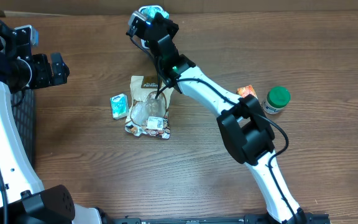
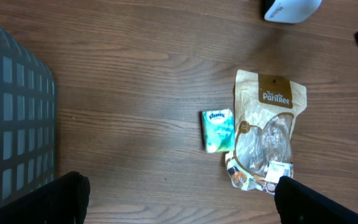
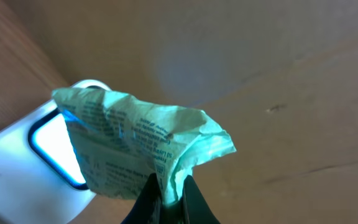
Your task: Scan the item barcode
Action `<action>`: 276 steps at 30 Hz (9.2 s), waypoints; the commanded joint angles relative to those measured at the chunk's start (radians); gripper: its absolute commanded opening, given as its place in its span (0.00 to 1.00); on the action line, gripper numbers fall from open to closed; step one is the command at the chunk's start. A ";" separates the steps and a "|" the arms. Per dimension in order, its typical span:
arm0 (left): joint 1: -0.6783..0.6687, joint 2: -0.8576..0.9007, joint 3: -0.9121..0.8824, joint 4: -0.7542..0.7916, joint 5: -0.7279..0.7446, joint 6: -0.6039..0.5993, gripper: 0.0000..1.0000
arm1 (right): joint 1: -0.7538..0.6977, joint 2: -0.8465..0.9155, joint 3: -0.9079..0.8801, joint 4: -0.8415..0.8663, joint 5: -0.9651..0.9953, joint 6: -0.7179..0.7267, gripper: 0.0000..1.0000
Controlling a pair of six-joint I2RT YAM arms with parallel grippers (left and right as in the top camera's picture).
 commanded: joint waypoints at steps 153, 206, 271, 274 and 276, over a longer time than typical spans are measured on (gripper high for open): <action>-0.007 0.003 0.008 0.001 0.004 0.015 1.00 | -0.497 -0.638 -0.169 -1.497 -0.590 1.231 0.53; -0.007 0.003 0.008 0.001 0.004 0.015 1.00 | -0.067 -0.553 -0.747 -0.746 -0.945 1.529 0.70; -0.007 0.003 0.008 0.001 0.004 0.015 1.00 | -0.041 -0.421 -0.343 -1.049 -1.015 1.014 0.45; -0.007 0.003 0.008 0.001 0.004 0.015 1.00 | 0.044 -0.421 -0.356 -1.006 -1.017 1.117 0.48; -0.007 0.003 0.008 0.001 0.004 0.015 0.99 | 0.092 -0.414 -0.362 -0.984 -0.997 1.177 0.48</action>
